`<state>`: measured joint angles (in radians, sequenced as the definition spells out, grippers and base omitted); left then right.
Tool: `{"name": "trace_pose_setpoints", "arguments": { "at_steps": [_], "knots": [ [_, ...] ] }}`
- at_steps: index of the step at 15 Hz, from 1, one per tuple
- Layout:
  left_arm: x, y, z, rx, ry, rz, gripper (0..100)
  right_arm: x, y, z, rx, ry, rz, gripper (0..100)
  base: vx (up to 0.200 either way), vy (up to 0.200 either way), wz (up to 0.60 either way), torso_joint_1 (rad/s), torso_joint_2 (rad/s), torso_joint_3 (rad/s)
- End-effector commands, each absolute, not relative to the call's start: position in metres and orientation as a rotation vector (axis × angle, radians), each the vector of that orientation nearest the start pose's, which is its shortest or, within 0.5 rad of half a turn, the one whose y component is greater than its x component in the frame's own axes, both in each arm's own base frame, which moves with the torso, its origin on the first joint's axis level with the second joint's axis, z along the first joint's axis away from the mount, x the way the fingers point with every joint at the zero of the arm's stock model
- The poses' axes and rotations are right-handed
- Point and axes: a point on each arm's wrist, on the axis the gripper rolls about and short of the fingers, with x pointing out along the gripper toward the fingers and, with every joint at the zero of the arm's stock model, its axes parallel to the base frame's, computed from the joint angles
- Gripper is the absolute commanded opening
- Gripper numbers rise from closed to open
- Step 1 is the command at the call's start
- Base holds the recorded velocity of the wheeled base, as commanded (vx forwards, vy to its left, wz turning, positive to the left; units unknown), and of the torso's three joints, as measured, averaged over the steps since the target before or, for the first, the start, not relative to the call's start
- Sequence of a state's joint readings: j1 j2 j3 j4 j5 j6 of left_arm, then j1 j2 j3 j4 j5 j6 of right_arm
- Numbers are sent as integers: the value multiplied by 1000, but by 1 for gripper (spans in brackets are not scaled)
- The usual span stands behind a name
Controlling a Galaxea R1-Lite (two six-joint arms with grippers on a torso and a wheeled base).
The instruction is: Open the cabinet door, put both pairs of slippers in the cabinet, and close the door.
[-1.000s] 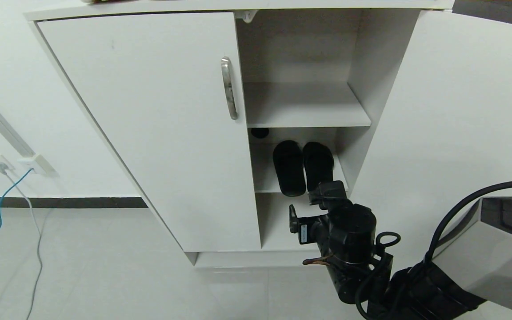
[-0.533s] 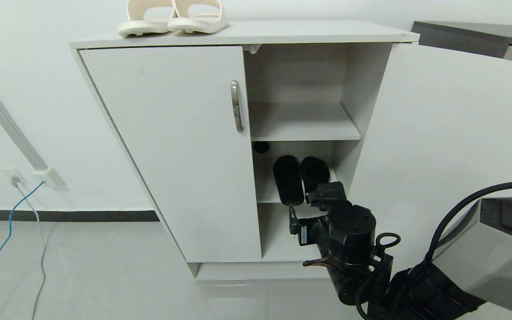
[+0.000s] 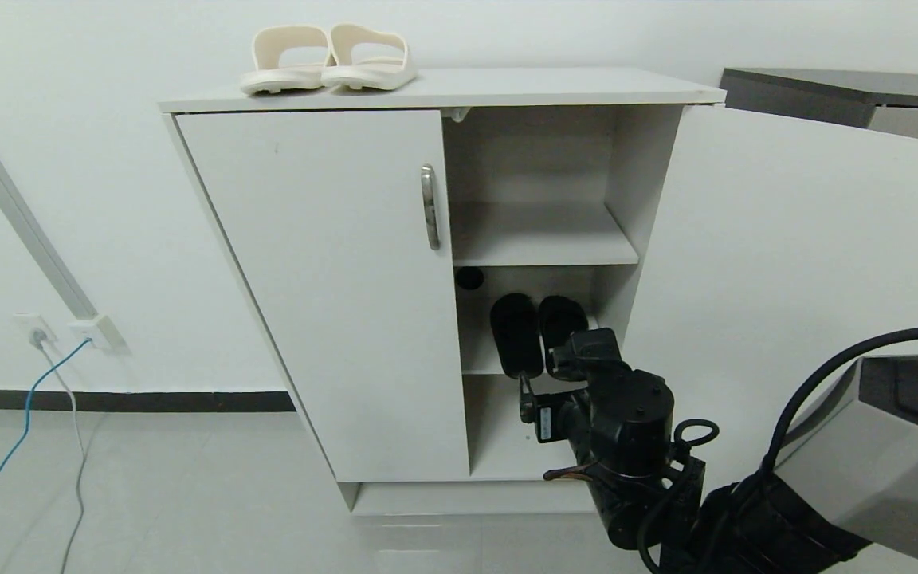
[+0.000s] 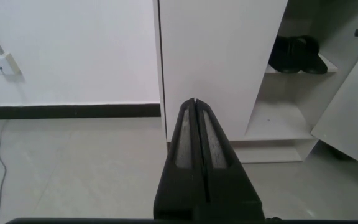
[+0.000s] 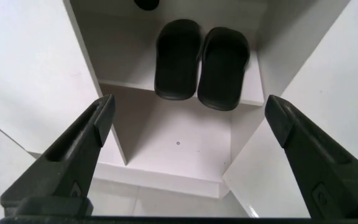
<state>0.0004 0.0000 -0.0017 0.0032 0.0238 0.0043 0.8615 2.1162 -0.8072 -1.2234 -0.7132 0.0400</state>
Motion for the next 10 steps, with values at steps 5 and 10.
{"name": "trace_pose_setpoints", "arguments": {
  "at_steps": [5,10],
  "knots": [
    [-23,1,76,5,3,26,0,252,271,96,-28,70,147,100,0,160,0,3,0,-1],
    [-23,1,76,5,2,26,0,252,272,94,-31,73,147,100,0,200,0,9,1,4]
  ]
}}
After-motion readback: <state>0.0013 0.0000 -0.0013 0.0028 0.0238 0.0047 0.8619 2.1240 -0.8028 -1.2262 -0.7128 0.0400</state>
